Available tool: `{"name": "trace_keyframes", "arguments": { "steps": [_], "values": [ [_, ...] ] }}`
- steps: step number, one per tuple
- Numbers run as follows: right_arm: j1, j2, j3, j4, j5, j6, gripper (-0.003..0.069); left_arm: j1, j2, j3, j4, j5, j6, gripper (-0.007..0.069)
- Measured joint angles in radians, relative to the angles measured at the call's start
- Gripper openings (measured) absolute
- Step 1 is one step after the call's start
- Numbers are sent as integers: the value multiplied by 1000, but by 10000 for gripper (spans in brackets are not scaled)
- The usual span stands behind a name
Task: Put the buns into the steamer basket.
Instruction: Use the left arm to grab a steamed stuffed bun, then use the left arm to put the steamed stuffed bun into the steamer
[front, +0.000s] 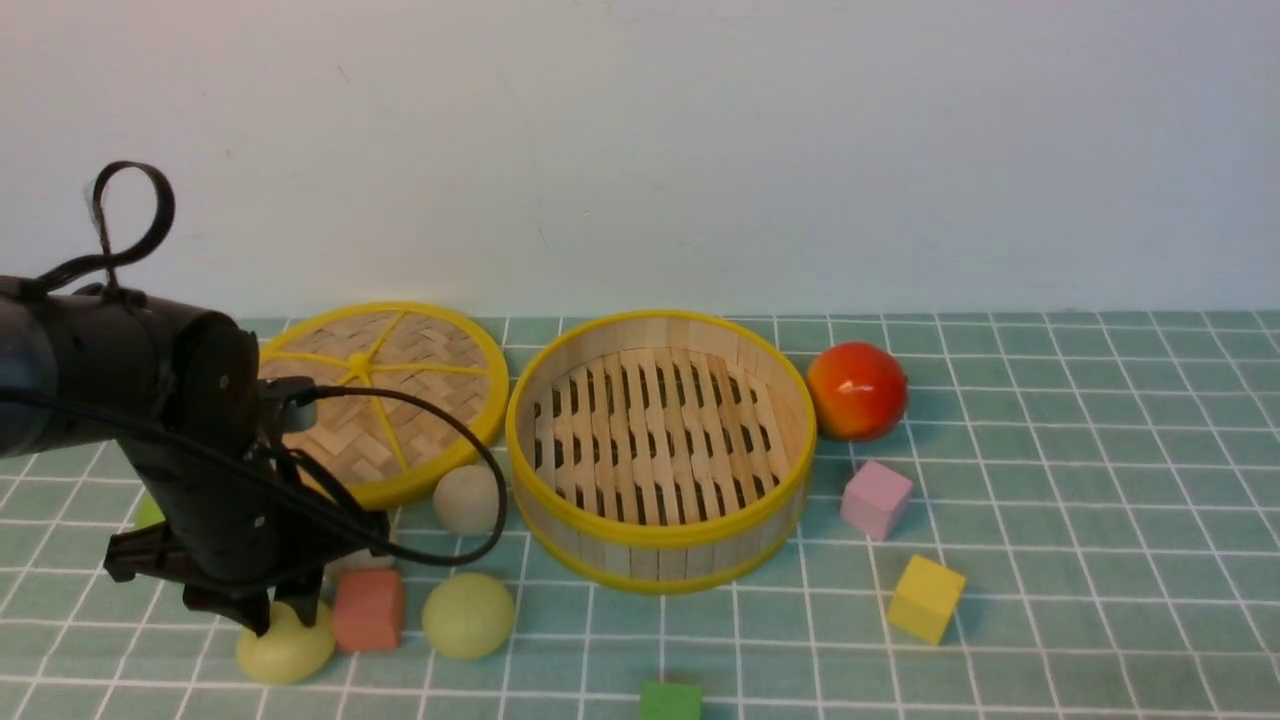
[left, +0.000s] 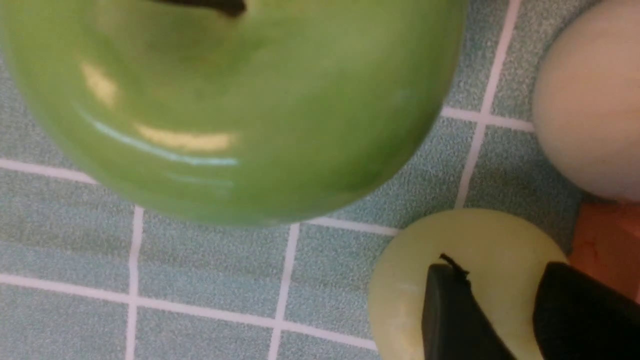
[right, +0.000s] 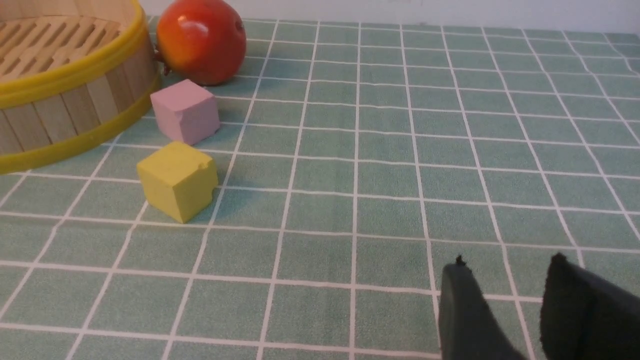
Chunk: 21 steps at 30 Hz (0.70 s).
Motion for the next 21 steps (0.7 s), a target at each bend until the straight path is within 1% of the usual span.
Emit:
{"name": "trace_keyframes", "arguments": {
  "steps": [4, 5, 7, 8, 9, 13, 16, 19, 21],
  "values": [
    [0, 0, 0, 0, 0, 0, 239, 0, 3, -2, -4, 1, 9, 180],
    [0, 0, 0, 0, 0, 0, 239, 0, 3, -3, -13, 1, 19, 122],
    [0, 0, 0, 0, 0, 0, 239, 0, 3, -4, -20, 5, 24, 34],
    [0, 0, 0, 0, 0, 0, 239, 0, 3, -4, -22, 7, 24, 34],
    [0, 0, 0, 0, 0, 0, 239, 0, 3, -8, -24, 20, 26, -7],
    [0, 0, 0, 0, 0, 0, 239, 0, -7, -35, -26, 80, 26, -13],
    [0, 0, 0, 0, 0, 0, 239, 0, -57, -98, -32, 154, 28, -13],
    [0, 0, 0, 0, 0, 0, 239, 0, -106, -173, -79, 191, 55, -13],
    [0, 0, 0, 0, 0, 0, 239, -1, -136, -241, -148, 201, 104, -13]
  ]
}}
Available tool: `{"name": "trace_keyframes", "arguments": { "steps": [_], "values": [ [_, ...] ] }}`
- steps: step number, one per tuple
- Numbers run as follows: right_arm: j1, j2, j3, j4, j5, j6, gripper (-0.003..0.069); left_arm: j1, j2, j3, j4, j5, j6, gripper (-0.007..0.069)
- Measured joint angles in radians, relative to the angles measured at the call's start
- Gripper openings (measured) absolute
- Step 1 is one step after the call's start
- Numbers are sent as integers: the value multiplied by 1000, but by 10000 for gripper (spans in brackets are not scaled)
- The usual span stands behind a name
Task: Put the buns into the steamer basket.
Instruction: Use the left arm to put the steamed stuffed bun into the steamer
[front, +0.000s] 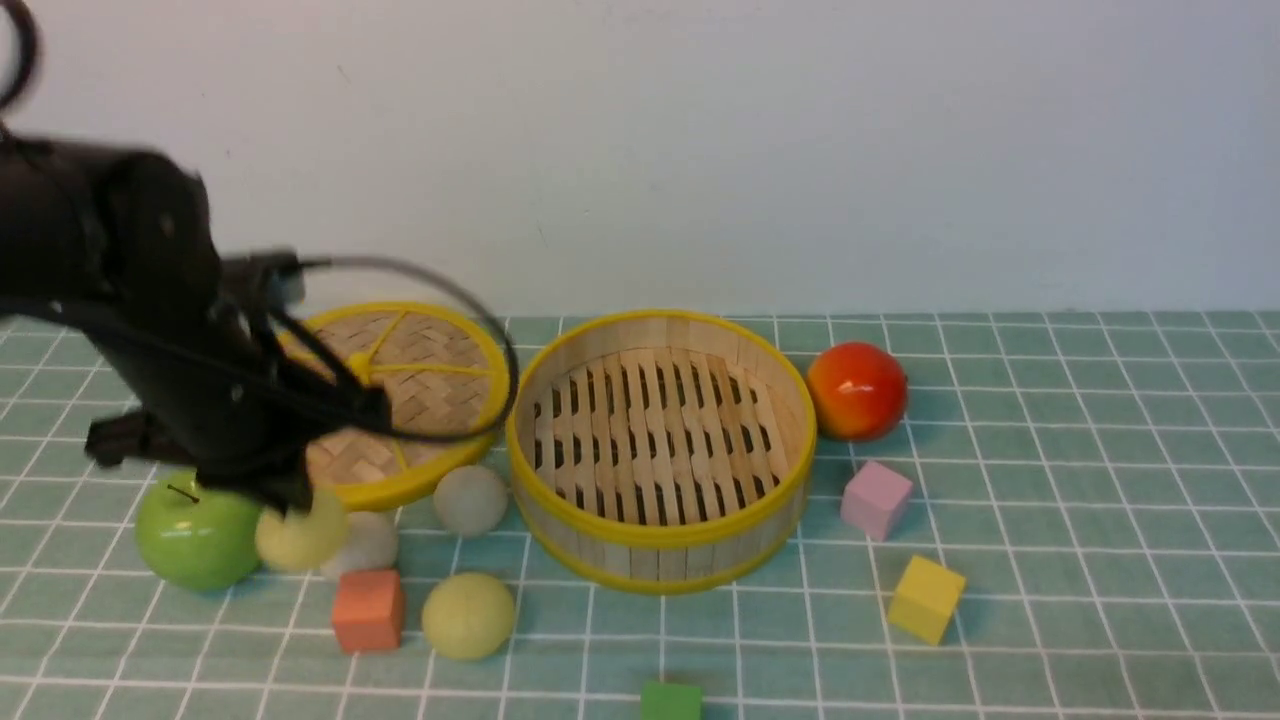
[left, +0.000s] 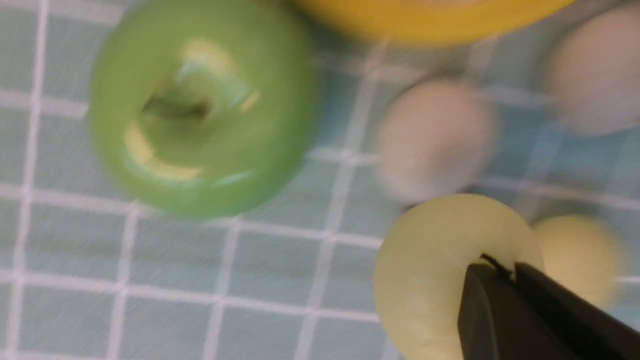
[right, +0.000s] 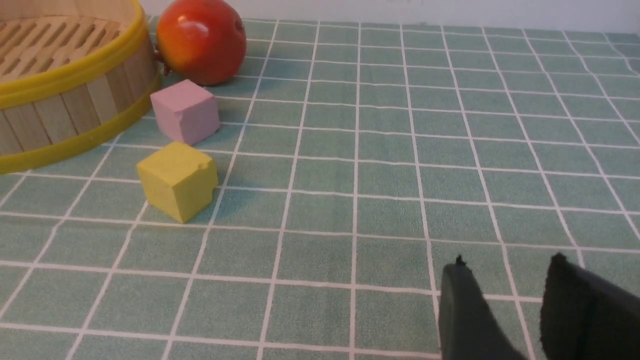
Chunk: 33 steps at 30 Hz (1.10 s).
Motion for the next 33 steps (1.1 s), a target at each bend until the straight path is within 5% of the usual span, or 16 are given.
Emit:
{"name": "trace_keyframes", "arguments": {
  "steps": [6, 14, 22, 25, 33],
  "values": [
    [0, 0, 0, 0, 0, 0, 239, -105, 21, -122, -130, -40, 101, -13],
    [0, 0, 0, 0, 0, 0, 239, -259, 267, -327, -124, -89, 110, -12],
    [0, 0, 0, 0, 0, 0, 239, -278, 467, -434, -96, -162, 83, 20],
    [0, 0, 0, 0, 0, 0, 239, -278, 478, -435, -95, -161, 80, 59],
    [0, 0, 0, 0, 0, 0, 239, -278, 405, -441, -81, -55, 80, 345]
  ]
}}
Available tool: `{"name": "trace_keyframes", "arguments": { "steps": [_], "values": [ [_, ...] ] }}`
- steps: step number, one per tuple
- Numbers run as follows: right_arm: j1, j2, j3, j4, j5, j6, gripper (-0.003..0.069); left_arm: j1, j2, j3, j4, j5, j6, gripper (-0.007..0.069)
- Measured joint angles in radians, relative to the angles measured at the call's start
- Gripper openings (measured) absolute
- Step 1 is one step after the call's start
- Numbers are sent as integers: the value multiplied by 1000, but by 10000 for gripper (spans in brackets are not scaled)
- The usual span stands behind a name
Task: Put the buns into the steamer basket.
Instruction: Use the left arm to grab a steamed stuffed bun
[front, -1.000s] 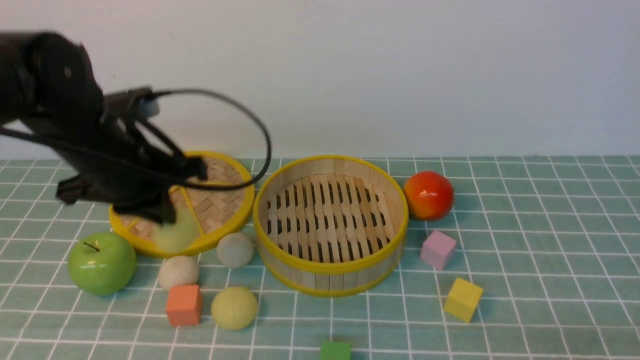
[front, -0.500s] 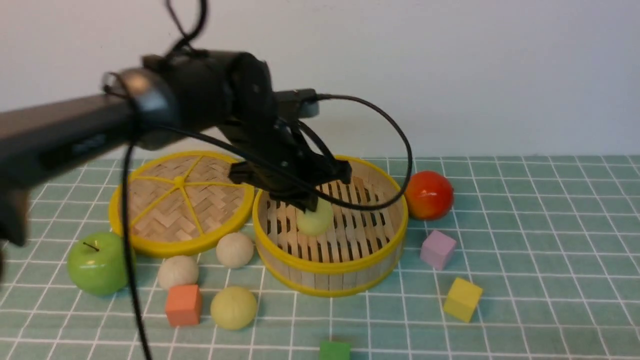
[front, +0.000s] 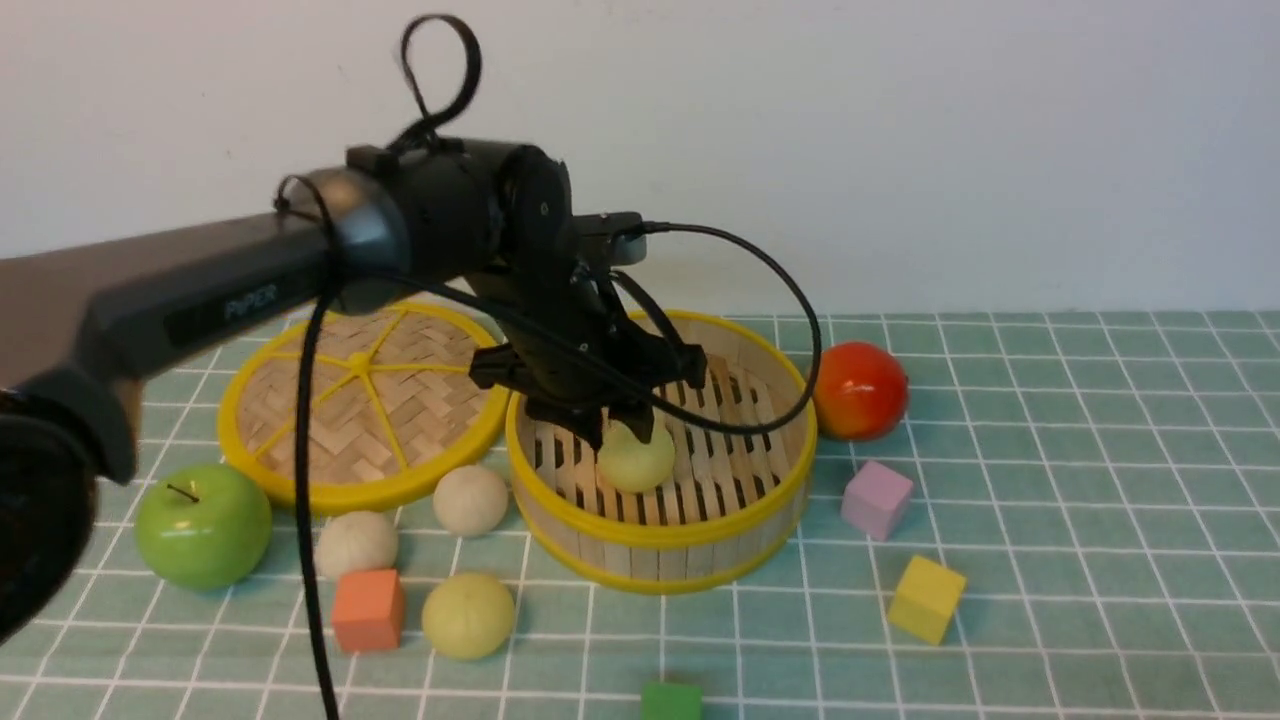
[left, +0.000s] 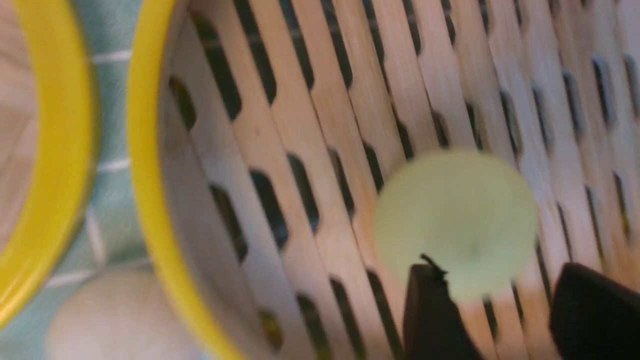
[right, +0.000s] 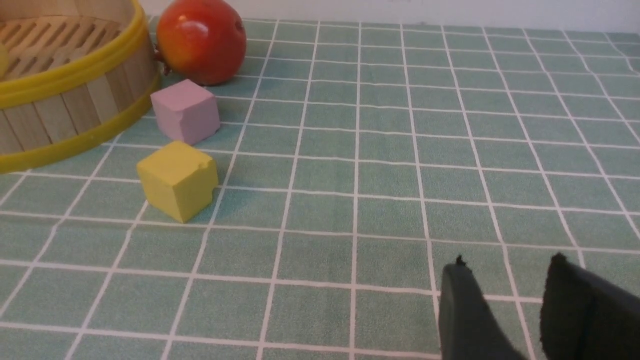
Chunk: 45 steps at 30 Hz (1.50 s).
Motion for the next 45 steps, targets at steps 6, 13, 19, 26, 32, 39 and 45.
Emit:
{"name": "trace_keyframes", "arguments": {
  "steps": [6, 13, 19, 26, 32, 39, 45],
  "values": [
    [0, 0, 0, 0, 0, 0, 239, 0, -217, 42, 109, 124, -7, 413],
    [0, 0, 0, 1, 0, 0, 239, 0, -429, 342, 170, 90, -71, 405],
    [0, 0, 0, 1, 0, 0, 239, 0, -449, 516, 173, -8, -79, 378],
    [0, 0, 0, 1, 0, 0, 239, 0, -388, 536, 194, -73, -79, 311],
    [0, 0, 0, 1, 0, 0, 239, 0, -327, 536, 204, -85, -79, 258],
    [0, 0, 0, 1, 0, 0, 239, 0, -244, 536, 204, -109, -80, 254],
    [0, 0, 0, 1, 0, 0, 239, 0, -186, 536, 206, -151, -80, 254]
  ]
}}
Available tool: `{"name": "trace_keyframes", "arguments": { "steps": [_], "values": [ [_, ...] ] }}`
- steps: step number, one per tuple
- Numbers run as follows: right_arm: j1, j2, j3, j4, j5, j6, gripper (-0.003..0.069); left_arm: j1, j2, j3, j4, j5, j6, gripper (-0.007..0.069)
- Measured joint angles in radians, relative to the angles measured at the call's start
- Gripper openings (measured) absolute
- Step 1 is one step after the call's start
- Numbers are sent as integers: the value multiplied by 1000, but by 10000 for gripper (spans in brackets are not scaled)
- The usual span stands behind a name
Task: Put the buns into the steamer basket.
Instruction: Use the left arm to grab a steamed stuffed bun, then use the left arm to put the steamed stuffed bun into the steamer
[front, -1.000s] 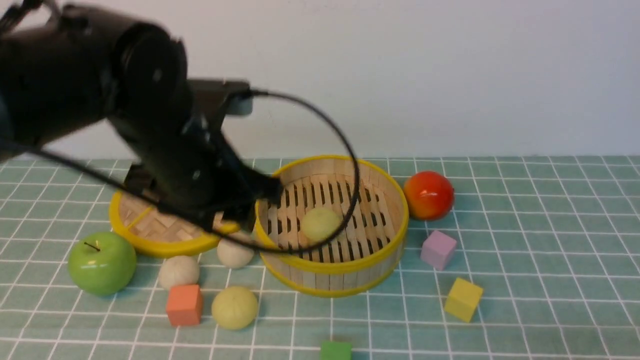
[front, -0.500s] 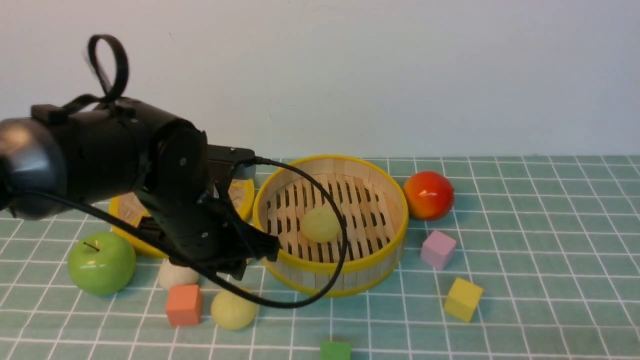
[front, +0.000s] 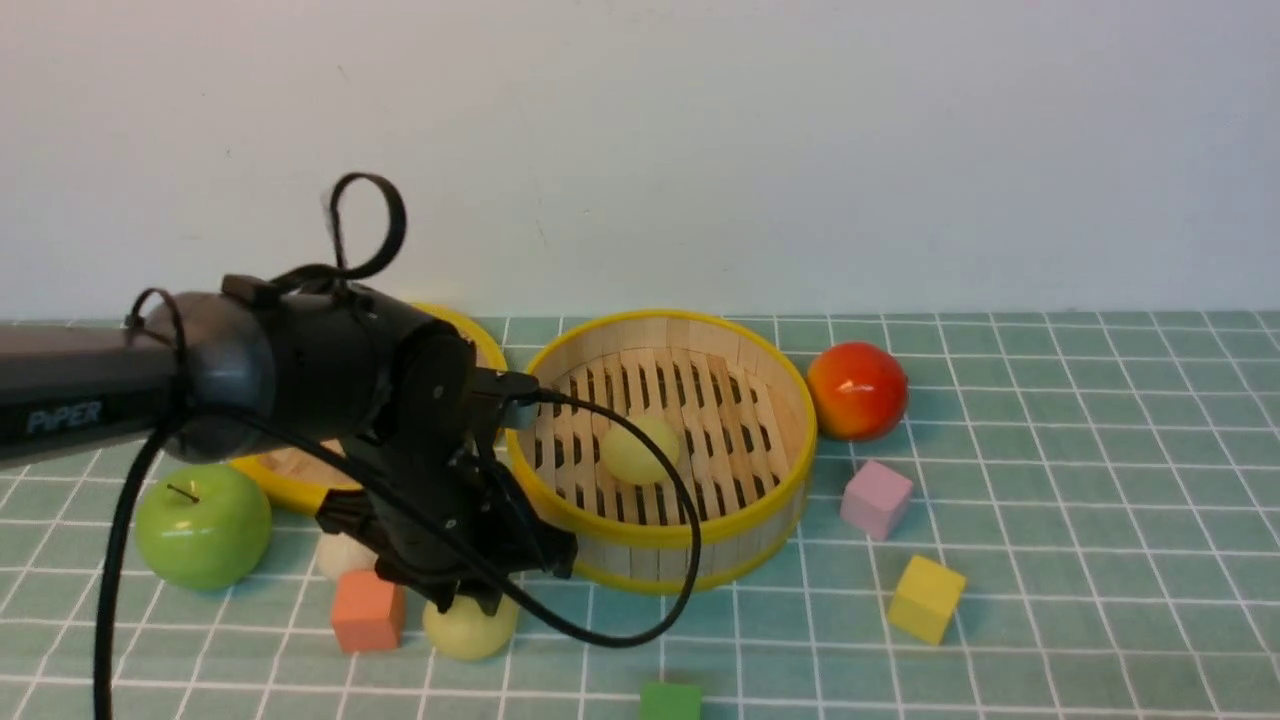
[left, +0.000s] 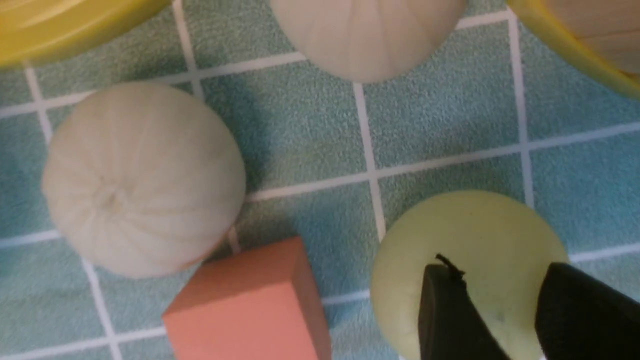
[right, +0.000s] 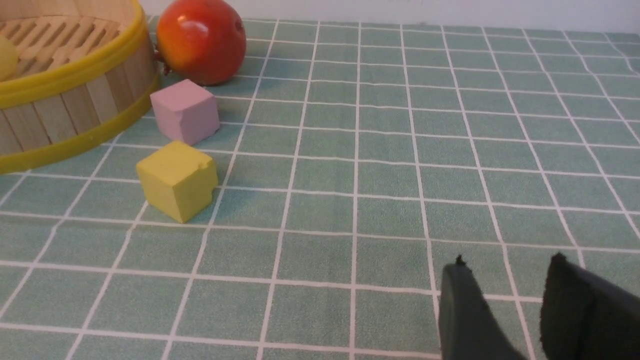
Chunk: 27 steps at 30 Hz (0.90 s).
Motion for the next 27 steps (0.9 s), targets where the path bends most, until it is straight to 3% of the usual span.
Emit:
{"name": "trace_keyframes", "arguments": {
  "steps": [7, 15, 22, 27],
  "values": [
    [0, 0, 0, 0, 0, 0, 239, 0, 15, 0, 2, -11, 0, 218],
    [0, 0, 0, 0, 0, 0, 239, 0, 15, -23, 2, 38, 0, -4],
    [0, 0, 0, 0, 0, 0, 239, 0, 0, -165, -4, 166, 18, -13],
    [0, 0, 0, 0, 0, 0, 239, 1, -6, -361, -83, 244, 48, -13]
  ]
}}
